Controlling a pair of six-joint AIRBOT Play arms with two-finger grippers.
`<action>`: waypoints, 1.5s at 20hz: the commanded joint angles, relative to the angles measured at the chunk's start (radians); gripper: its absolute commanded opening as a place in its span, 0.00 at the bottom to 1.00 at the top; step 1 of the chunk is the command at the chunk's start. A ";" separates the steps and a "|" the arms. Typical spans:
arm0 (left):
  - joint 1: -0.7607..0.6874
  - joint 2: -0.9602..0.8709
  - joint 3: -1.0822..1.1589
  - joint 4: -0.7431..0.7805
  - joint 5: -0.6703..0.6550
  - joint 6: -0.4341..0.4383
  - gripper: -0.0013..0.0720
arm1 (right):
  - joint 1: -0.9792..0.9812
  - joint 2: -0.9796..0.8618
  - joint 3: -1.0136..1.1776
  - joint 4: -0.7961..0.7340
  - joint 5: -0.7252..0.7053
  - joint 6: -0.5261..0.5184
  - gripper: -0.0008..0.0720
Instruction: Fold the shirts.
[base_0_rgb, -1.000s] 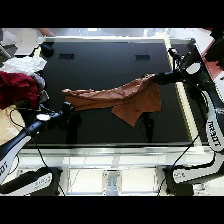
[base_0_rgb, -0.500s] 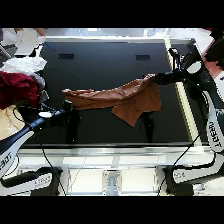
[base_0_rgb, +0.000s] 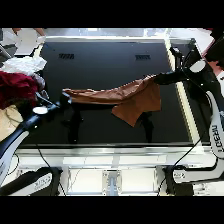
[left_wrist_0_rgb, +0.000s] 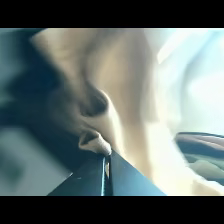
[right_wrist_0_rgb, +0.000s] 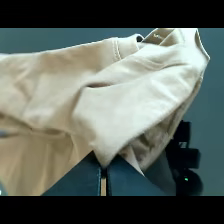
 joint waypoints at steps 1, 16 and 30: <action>0.011 0.301 0.027 0.000 0.064 0.266 0.03 | 0.001 0.153 0.001 -0.070 0.116 0.057 0.03; 0.167 0.528 0.647 0.511 -0.323 0.175 0.03 | 0.001 0.737 0.424 -0.232 0.164 0.239 0.02; 0.018 -0.363 0.647 0.747 -0.154 0.034 0.03 | 0.002 -0.255 0.219 -0.096 -0.043 0.222 0.03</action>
